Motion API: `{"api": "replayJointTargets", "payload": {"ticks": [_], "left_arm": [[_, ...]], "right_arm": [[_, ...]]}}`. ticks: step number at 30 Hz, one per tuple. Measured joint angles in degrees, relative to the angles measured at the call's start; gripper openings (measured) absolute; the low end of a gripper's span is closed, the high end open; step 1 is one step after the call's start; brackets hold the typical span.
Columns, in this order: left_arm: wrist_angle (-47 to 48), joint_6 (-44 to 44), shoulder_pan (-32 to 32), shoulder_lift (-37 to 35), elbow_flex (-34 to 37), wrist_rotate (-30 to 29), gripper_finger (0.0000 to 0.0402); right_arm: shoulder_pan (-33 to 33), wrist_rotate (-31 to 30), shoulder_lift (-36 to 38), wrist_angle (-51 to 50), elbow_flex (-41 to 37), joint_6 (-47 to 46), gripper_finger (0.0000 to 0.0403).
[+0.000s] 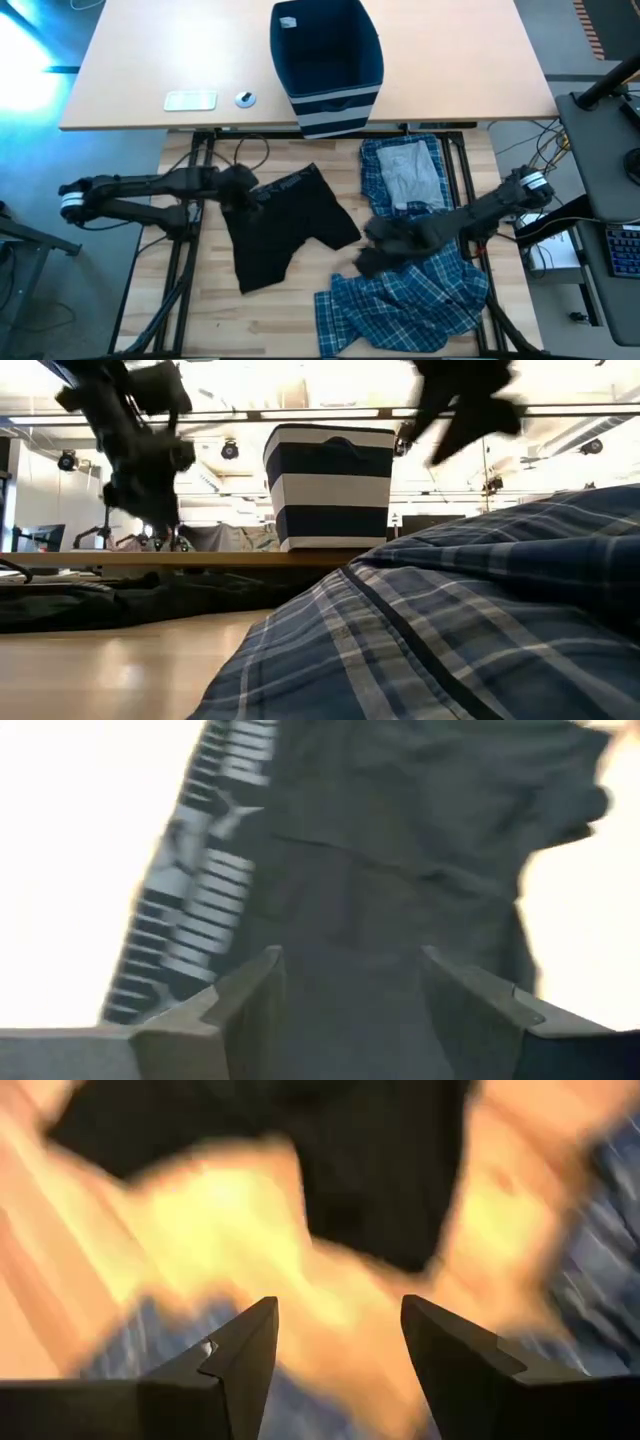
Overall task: Fold Laundry from Bin
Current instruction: Fold the black boxer short
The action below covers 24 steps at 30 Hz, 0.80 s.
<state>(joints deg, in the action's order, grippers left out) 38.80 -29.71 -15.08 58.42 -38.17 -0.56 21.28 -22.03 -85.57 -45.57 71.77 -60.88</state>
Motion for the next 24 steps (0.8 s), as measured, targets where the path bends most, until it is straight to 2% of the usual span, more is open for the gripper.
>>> {"api": "replayJointTargets", "payload": {"ticks": [5, 9, 11, 15, 17, 19, 24], "left_arm": [[-0.3, 9.4, -7.0, 6.1, 4.1, 0.0, 0.0219], [-0.3, 10.9, -8.5, 11.4, 6.7, 0.1, 0.0213], [-0.3, 9.1, -8.5, 14.1, 6.8, 1.3, 0.0209], [1.2, 6.8, -7.8, 18.8, 5.4, 7.4, 0.0202], [1.8, 6.4, -6.0, 19.7, 5.5, 8.1, 0.02], [2.8, 5.1, -4.1, 19.4, 5.5, 9.2, 0.0199], [10.0, -0.8, 1.9, 15.2, 3.7, 17.9, 0.0199]], "right_arm": [[-9.8, 0.4, -7.1, 14.3, 0.0, 6.6, 0.021], [-15.8, 6.8, -14.8, 20.8, 2.2, 10.4, 0.021], [-17.6, 9.0, -19.3, 20.6, 4.0, 11.0, 0.021], [-21.0, 11.0, -26.9, 18.2, 8.1, 12.2, 0.021], [-23.0, 11.9, -30.1, 17.4, 10.3, 14.2, 0.021], [-24.8, 11.5, -32.7, 16.6, 13.3, 17.2, 0.021], [-30.5, 10.7, -37.4, 11.7, 21.9, 27.9, 0.021]]}}
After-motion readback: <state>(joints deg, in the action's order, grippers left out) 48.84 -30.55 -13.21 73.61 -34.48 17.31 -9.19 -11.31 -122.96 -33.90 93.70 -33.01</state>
